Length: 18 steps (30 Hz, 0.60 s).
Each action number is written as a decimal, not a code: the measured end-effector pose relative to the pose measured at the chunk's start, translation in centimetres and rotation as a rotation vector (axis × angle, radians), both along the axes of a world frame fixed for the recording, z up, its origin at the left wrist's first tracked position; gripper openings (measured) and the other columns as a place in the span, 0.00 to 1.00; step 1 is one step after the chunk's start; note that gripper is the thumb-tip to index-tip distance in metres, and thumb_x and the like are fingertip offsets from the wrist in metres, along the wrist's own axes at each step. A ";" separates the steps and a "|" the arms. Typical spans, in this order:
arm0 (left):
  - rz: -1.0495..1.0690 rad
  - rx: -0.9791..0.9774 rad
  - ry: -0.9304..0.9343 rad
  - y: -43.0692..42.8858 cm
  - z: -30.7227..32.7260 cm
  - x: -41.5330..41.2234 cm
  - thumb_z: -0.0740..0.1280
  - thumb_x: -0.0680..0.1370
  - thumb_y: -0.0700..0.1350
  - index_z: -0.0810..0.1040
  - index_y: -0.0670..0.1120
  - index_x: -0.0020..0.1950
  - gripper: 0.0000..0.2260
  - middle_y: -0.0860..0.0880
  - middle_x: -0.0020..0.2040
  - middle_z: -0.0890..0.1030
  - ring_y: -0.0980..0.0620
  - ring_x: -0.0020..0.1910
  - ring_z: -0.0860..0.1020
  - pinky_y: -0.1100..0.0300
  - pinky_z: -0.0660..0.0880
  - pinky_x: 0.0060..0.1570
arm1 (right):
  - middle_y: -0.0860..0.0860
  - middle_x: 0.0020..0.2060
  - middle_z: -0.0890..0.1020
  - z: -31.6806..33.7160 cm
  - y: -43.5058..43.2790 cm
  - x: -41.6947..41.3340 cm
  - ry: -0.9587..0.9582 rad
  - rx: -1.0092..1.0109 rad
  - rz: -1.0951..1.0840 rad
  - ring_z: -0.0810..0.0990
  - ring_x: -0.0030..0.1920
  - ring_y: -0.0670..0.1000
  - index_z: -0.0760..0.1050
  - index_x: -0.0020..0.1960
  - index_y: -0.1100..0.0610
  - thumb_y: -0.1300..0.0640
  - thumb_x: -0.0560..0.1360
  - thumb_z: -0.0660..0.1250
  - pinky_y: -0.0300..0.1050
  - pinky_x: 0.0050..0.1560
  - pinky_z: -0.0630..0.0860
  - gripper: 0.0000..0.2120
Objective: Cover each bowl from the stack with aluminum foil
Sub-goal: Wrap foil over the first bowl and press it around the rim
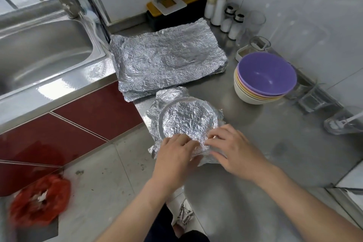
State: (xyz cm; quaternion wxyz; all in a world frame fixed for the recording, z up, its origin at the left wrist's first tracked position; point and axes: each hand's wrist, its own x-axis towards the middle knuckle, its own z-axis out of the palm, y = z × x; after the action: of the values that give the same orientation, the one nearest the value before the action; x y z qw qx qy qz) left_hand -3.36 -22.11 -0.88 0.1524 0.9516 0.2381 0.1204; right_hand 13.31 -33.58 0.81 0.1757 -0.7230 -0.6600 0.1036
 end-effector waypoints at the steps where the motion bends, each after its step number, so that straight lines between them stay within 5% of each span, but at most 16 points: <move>1: 0.003 -0.015 -0.006 0.3 0.0 -0.4 0.76 0.68 0.54 0.82 0.53 0.46 0.10 0.55 0.40 0.77 0.51 0.41 0.76 0.58 0.69 0.40 | 0.46 0.50 0.78 0.0 0.0 -0.3 -0.024 -0.007 0.001 0.76 0.50 0.52 0.79 0.52 0.51 0.54 0.69 0.75 0.49 0.46 0.77 0.12; 6: -0.105 0.090 -0.021 0.7 -1.1 -0.8 0.62 0.76 0.54 0.81 0.51 0.40 0.11 0.55 0.37 0.75 0.51 0.37 0.73 0.58 0.69 0.37 | 0.49 0.45 0.76 -1.7 0.3 -1.9 -0.031 0.032 -0.018 0.77 0.39 0.53 0.78 0.47 0.55 0.62 0.68 0.75 0.49 0.37 0.78 0.10; 13: -0.213 0.227 -0.130 0.5 -2.5 0.7 0.68 0.75 0.43 0.74 0.47 0.34 0.10 0.50 0.32 0.73 0.49 0.31 0.71 0.55 0.71 0.33 | 0.52 0.41 0.77 -2.5 0.5 -1.6 -0.122 0.130 -0.036 0.76 0.38 0.54 0.78 0.41 0.59 0.70 0.62 0.73 0.48 0.37 0.76 0.12; 18: -0.144 0.124 -0.054 0.2 -1.5 1.1 0.62 0.75 0.52 0.80 0.48 0.42 0.11 0.52 0.36 0.76 0.49 0.36 0.75 0.56 0.72 0.36 | 0.50 0.47 0.77 -1.8 0.9 -0.4 -0.164 0.089 -0.055 0.74 0.43 0.52 0.78 0.48 0.55 0.69 0.63 0.73 0.47 0.37 0.75 0.16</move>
State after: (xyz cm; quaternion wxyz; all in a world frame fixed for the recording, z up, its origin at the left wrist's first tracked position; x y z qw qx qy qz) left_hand -2.31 -21.93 -2.33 0.1080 0.9703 0.1572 0.1491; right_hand 12.87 -32.68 -1.01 0.1560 -0.7385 -0.6559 0.0099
